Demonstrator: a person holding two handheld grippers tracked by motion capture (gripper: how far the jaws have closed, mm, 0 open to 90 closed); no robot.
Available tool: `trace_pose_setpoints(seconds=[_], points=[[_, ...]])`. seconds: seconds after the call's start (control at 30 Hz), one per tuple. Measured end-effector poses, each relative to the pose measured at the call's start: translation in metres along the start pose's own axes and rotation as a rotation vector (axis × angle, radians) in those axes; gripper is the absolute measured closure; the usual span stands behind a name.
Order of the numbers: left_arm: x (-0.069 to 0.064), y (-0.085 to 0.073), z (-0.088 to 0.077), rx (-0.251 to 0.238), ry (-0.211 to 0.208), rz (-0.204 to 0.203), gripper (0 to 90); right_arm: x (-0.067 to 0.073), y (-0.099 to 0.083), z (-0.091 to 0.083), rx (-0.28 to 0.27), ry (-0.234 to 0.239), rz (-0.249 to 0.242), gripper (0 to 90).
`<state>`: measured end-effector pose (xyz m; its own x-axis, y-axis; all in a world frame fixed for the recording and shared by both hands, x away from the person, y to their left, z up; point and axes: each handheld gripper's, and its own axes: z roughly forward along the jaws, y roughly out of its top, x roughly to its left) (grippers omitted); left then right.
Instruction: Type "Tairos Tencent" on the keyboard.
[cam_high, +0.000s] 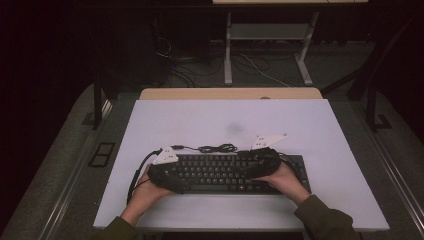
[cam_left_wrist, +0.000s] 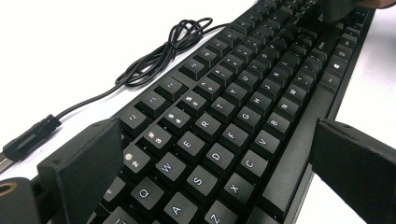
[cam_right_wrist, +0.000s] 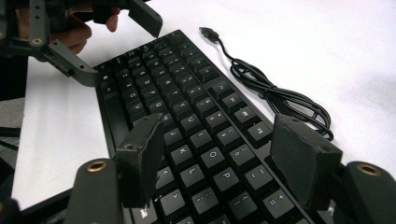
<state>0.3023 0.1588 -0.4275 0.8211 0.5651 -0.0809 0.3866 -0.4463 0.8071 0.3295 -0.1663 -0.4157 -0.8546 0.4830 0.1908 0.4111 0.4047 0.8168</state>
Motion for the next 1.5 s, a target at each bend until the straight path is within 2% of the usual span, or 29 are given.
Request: trace_pose_setpoints(seconds=[0.17,0.53,0.73,0.87,1.5], points=[[0.000,0.000,0.001,0.000,-0.002,0.000,2.2,-0.002,0.002,0.005,0.010,0.009,0.004,41.3],[0.001,-0.001,0.000,-0.008,-0.007,-0.005,3.3,0.000,0.009,0.017,0.040,0.045,-0.027,68.5],[0.001,-0.001,0.000,-0.008,-0.006,-0.005,3.2,0.002,0.009,0.023,0.056,0.050,-0.044,77.7],[0.000,-0.001,0.001,-0.007,-0.005,-0.001,3.2,0.004,0.009,0.024,0.052,0.043,-0.054,87.8],[0.000,-0.002,0.001,-0.010,-0.006,0.006,3.4,0.010,0.005,0.037,0.112,0.036,-0.079,89.1]])
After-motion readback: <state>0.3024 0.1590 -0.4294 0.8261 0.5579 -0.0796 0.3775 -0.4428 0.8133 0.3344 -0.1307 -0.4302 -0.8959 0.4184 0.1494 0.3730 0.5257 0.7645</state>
